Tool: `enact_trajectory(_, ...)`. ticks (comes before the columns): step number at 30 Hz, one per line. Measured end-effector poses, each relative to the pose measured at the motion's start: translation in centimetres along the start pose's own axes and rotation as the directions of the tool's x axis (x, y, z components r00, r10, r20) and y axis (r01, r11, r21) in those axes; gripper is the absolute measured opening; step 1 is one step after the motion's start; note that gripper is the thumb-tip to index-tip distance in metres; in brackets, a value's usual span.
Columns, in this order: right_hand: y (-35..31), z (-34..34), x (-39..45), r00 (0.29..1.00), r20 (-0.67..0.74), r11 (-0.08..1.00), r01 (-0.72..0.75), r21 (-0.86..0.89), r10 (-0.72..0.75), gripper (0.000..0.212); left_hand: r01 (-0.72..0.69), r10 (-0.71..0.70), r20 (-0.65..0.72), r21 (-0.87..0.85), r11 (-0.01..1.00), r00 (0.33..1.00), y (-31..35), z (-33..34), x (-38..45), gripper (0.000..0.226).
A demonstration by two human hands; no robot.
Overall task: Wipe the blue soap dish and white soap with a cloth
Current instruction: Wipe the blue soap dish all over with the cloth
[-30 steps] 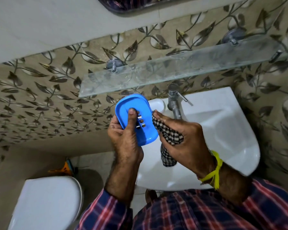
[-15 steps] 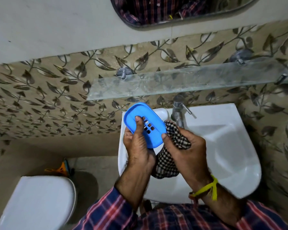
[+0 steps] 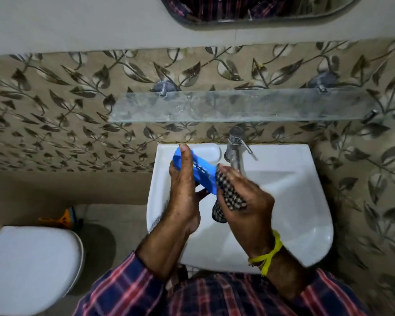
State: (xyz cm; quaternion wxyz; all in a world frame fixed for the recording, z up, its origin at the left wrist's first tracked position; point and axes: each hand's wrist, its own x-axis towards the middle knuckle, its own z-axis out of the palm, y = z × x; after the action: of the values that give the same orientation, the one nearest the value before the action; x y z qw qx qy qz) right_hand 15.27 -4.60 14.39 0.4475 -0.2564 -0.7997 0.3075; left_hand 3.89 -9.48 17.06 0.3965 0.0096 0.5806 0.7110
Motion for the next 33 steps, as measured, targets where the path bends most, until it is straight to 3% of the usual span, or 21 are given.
enact_trajectory(3, 0.2, -0.2, -0.6, 0.946, 0.195, 0.965, 0.262, 0.009, -0.259, 0.039, 0.131, -0.129, 0.022, -0.072, 0.989, 0.991, 0.6, -0.3, 0.6, 0.076)
enact_trajectory(6, 0.9, -0.7, -0.7, 0.863, 0.318, 0.914, 0.406, 0.028, -0.393, 0.033, 0.177, -0.159, 0.152, -0.113, 0.978, 0.975, 0.3, -1.4, 1.1, 0.087)
enact_trajectory(8, 1.2, -1.4, -0.3, 0.896, 0.314, 0.947, 0.32, 0.036, -0.315, 0.036, 0.125, -0.096, 0.213, -0.127, 0.984, 0.972, -0.1, -2.2, 1.3, 0.09)
enact_trajectory(10, 1.0, -2.0, 0.7, 0.979, 0.186, 0.993, 0.063, 0.104, -0.082, 0.038, 0.114, -0.071, 0.281, -0.14, 0.984, 0.957, -0.6, -2.9, 1.2, 0.084)
enact_trajectory(12, 0.5, -2.5, 2.2, 0.992, 0.085, 0.985, -0.102, 0.14, 0.091, 0.033, 0.138, -0.083, 0.345, -0.136, 0.981, 0.935, -1.6, -3.3, 0.9, 0.078)
enact_trajectory(15, -1.0, -2.5, 3.7, 0.992, 0.118, 0.998, -0.048, 0.039, 0.043, 0.025, 0.192, -0.12, 0.405, -0.142, 0.971, 0.906, -3.1, -3.3, 0.0, 0.067)
enact_trajectory(19, -2.8, -1.0, 3.4, 0.986, 0.157, 0.988, 0.08, -0.132, -0.059, 0.034, 0.193, -0.093, 0.415, -0.204, 0.96, 0.905, -3.3, -2.7, -0.5, 0.059)
enact_trajectory(25, -2.7, -0.8, 2.1, 0.938, 0.346, 0.995, 0.053, -0.084, -0.02, 0.039, 0.164, -0.116, 0.322, -0.125, 0.979, 0.94, -3.6, -3.1, -0.7, 0.061)
enact_trajectory(29, -2.1, -0.9, 3.2, 0.943, 0.327, 0.991, -0.022, -0.132, 0.065, 0.035, 0.16, -0.152, 0.268, -0.009, 0.987, 0.951, -4.1, -2.9, -0.9, 0.06)
enact_trajectory(33, -2.8, -0.4, 2.1, 0.914, 0.395, 0.984, 0.142, -0.106, -0.09, 0.037, 0.134, -0.115, 0.27, -0.054, 0.989, 0.956, -2.7, -3.2, -0.1, 0.059)
